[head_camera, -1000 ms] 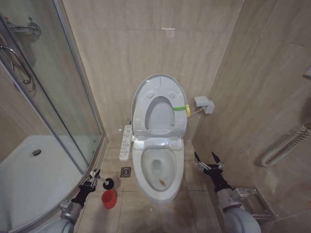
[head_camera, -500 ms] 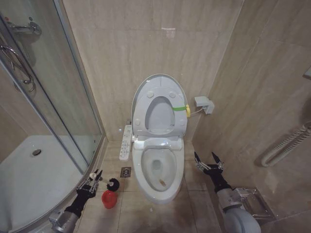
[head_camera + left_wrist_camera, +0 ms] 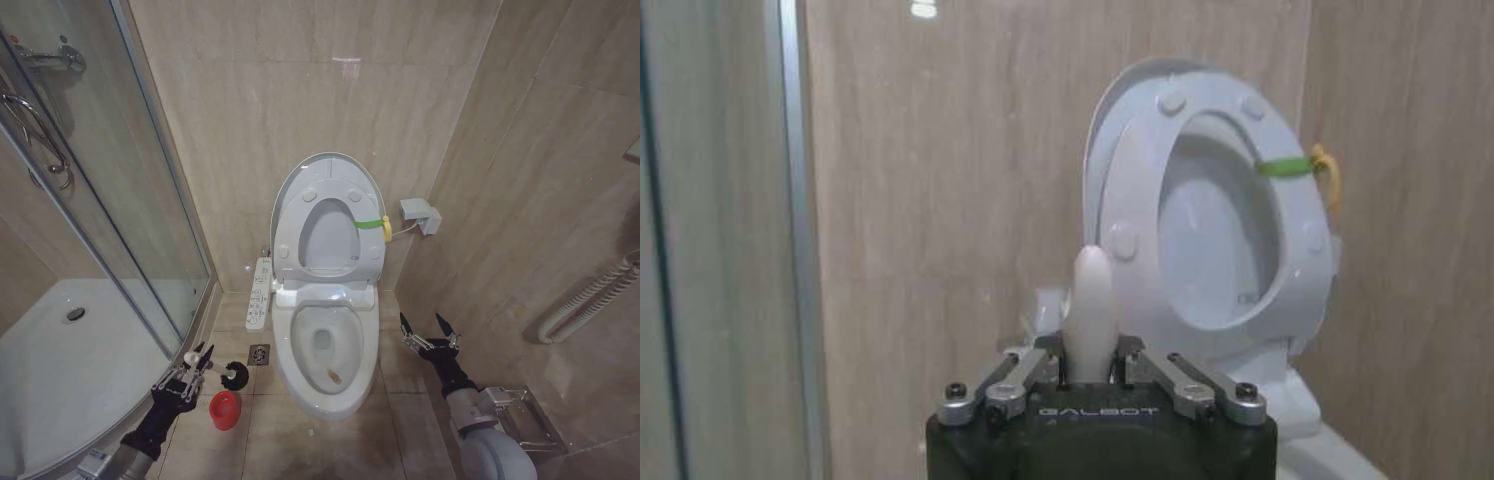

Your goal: Open the toilet lid, clean the toilet bowl with a toilet brush, close the toilet lid, and flush.

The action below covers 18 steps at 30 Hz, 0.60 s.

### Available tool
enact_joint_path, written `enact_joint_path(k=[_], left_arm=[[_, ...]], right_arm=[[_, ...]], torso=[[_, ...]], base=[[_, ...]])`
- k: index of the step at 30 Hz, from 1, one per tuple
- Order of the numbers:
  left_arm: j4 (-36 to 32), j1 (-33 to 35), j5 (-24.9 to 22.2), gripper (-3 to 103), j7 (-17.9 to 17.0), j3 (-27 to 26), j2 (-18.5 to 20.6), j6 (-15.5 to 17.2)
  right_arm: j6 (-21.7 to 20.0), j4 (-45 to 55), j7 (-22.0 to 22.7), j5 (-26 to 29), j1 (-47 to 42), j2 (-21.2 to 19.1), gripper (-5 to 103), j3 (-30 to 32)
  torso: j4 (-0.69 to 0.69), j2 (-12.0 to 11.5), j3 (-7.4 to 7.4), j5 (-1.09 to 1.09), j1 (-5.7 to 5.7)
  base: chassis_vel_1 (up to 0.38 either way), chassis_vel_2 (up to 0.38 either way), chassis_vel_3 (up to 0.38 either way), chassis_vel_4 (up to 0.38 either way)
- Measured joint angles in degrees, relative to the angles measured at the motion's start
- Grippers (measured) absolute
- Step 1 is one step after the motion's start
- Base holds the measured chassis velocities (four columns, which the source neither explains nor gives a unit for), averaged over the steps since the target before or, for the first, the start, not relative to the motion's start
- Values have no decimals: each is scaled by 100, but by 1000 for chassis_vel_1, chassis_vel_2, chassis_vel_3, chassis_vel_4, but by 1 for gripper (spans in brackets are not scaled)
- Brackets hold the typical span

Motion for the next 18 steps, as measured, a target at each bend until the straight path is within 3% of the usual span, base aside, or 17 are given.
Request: enact_joint_path(k=[7,11,18], left_arm=[[-123,-167,-299,22,285,0,144,-125],[36,-487,-639,22,857,124,286,-375],[332,-928,-861,22,904,273,400,-401]], right_arm=[[0,0,0,0,0,0,100,0],[0,0,0,0,0,0,100,0],[0,0,0,0,0,0,100,0]], torso=[[0,0,0,0,0],[0,0,0,-1,0],[1,0,1,-1,0]], base=[[0,0,0,0],[0,0,0,0],[0,0,0,0]])
